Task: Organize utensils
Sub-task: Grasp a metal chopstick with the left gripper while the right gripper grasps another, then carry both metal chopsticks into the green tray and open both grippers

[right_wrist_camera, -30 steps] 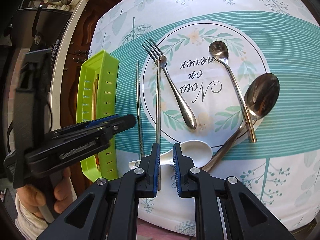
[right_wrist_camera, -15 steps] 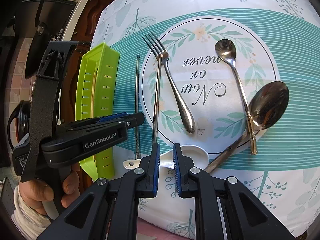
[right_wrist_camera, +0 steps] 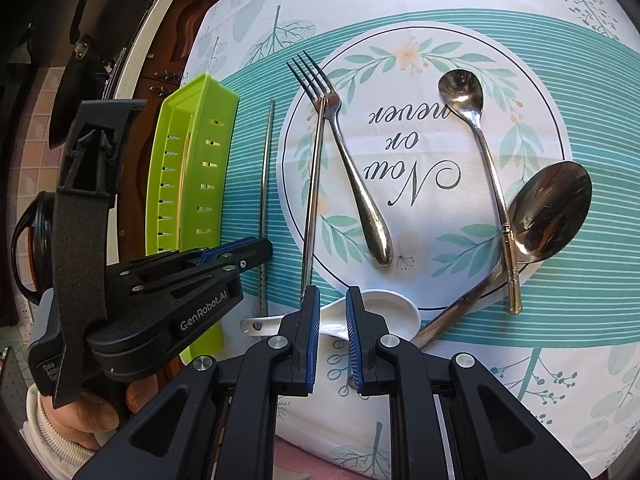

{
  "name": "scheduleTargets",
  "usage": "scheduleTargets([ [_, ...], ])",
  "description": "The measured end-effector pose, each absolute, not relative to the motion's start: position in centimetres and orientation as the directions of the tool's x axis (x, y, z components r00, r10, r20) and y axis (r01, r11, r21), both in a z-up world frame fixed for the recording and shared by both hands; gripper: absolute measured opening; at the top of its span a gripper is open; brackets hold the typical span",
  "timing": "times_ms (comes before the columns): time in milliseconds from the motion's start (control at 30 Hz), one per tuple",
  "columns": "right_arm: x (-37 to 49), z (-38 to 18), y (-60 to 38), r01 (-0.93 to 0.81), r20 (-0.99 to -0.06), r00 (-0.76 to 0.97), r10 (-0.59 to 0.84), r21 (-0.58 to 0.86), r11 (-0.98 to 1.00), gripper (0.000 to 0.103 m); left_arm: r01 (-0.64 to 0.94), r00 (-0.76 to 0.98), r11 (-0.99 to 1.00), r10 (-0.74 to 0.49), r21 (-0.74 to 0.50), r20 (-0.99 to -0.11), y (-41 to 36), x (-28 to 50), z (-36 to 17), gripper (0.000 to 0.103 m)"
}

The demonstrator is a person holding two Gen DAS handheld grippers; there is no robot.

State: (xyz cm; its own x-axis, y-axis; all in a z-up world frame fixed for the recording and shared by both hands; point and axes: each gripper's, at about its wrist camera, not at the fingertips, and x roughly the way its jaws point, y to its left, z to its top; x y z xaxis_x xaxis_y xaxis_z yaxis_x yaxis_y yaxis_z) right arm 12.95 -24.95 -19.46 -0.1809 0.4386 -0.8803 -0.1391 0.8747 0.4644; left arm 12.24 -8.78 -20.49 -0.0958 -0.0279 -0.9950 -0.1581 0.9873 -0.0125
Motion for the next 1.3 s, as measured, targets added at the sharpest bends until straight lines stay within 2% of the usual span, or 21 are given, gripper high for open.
scheduleTargets([
  [133,12.7,-19.7,-24.5,-0.146,-0.878,-0.187,0.441,0.468,0.871,0.014,-0.167,-0.089,0.983,-0.097,-0.081,-0.991,-8.6,11.5,-20.0,0.003],
  [467,13.6,-20.5,-22.3,-0.156,-0.881,-0.194,0.431,0.461,0.873,0.014,-0.142,-0.041,0.981,-0.140,-0.133,-0.989,-6.9,9.2,-16.1,0.003],
  [600,13.9,-20.8,-21.4,-0.154,-0.890,-0.187,0.417,0.446,0.882,0.028,-0.142,-0.011,0.977,-0.165,-0.161,-0.986,-5.6,8.7,-13.6,0.003],
  [700,14.0,-21.2,-20.4,-0.161,-0.901,-0.181,0.395,0.423,0.892,0.028,-0.133,0.012,0.975,-0.179,-0.179,-0.984,-4.6,8.2,-11.5,0.003],
  [933,13.3,-21.5,-17.3,-0.205,-0.953,-0.132,0.274,0.296,0.933,0.028,-0.145,0.036,0.977,-0.153,-0.156,-0.988,0.0,7.5,-8.0,0.003],
  [1200,11.7,-21.9,-12.4,-0.255,-0.999,-0.025,0.039,0.044,0.966,0.027,-0.181,-0.017,0.978,-0.108,-0.103,-0.994,4.7,6.7,-11.9,0.003],
  [1267,10.9,-22.1,-10.9,-0.261,-1.000,0.015,-0.025,-0.028,0.965,0.024,-0.184,-0.032,0.978,-0.104,-0.096,-0.994,5.4,6.4,-13.1,0.003],
  [1300,10.5,-22.1,-10.4,-0.261,-0.999,0.026,-0.033,-0.038,0.965,0.019,-0.185,-0.043,0.978,-0.108,-0.098,-0.993,5.9,6.4,-13.8,0.003],
])
